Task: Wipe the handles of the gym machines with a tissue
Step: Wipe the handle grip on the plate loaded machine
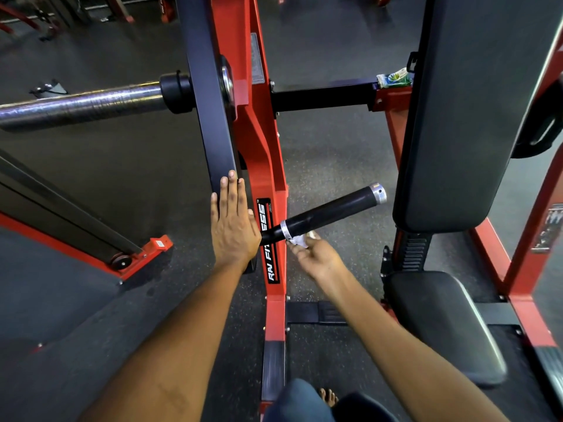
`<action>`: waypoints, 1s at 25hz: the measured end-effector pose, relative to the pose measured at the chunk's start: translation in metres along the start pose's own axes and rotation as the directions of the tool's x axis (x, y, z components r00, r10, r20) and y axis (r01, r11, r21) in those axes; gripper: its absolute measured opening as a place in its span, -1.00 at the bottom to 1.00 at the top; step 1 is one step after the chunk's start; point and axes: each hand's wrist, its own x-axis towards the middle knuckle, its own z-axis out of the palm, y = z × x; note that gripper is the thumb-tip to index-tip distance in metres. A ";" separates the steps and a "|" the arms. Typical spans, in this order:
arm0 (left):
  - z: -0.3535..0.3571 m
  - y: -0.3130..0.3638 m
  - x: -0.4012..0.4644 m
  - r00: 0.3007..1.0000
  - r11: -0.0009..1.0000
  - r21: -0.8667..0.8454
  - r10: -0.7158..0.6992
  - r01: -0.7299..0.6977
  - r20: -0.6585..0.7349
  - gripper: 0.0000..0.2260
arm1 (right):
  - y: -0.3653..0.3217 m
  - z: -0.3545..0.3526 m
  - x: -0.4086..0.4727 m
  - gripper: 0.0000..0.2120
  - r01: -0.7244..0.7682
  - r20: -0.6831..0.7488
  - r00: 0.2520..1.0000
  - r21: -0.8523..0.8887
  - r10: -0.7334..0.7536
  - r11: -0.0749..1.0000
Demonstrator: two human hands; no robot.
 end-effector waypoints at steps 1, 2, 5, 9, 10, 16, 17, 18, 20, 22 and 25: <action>-0.001 0.000 0.001 1.000 1.000 -0.005 -0.004 0.004 0.006 -0.42 | -0.016 -0.002 0.004 -0.76 0.006 -0.041 0.999 -0.001 -0.006 1.000; -0.001 0.000 0.000 1.000 1.000 -0.010 -0.005 0.005 0.007 -0.42 | -0.033 -0.003 0.007 -0.75 0.028 -0.071 0.997 0.014 -0.027 1.000; 0.000 -0.001 0.000 1.000 1.000 -0.013 0.002 -0.002 0.004 -0.42 | -0.071 -0.010 0.008 -0.63 0.179 -0.109 0.981 0.200 -0.160 0.963; 0.000 -0.001 0.000 1.000 1.000 -0.014 0.007 -0.007 -0.004 -0.42 | -0.054 -0.009 -0.001 -0.69 0.266 -0.047 0.964 0.188 -0.262 0.945; 0.000 -0.001 0.001 1.000 1.000 -0.017 0.006 -0.006 -0.001 -0.42 | -0.039 -0.014 -0.001 -0.71 0.210 -0.020 0.978 0.060 -0.209 0.976; 0.000 -0.001 0.000 1.000 1.000 -0.018 0.006 -0.006 -0.008 -0.46 | -0.059 -0.021 -0.034 -0.79 0.514 -0.175 0.672 -0.589 -0.720 0.623; 0.000 -0.001 0.000 1.000 1.000 -0.015 0.009 -0.009 -0.011 -0.46 | -0.070 -0.018 -0.038 -0.75 0.585 -0.090 0.504 -0.696 -0.859 0.416; -0.001 0.000 0.000 1.000 1.000 -0.016 0.010 -0.010 -0.011 -0.46 | -0.074 -0.017 -0.037 -0.69 0.587 0.038 0.395 -0.779 -0.918 0.221; -0.001 0.000 -0.001 1.000 1.000 -0.027 0.013 -0.013 -0.009 -0.46 | -0.061 -0.017 -0.027 -0.57 0.555 0.244 0.351 -0.832 -0.904 -0.009; -0.001 -0.001 -0.001 1.000 1.000 -0.022 0.012 -0.013 -0.017 -0.47 | -0.040 -0.019 -0.018 -0.54 0.561 0.322 0.353 -0.824 -0.879 -0.076; -0.001 -0.001 -0.002 1.000 1.000 -0.027 0.013 -0.014 -0.021 -0.47 | -0.039 -0.021 -0.012 -0.68 0.554 0.234 0.243 -0.830 -0.941 -0.063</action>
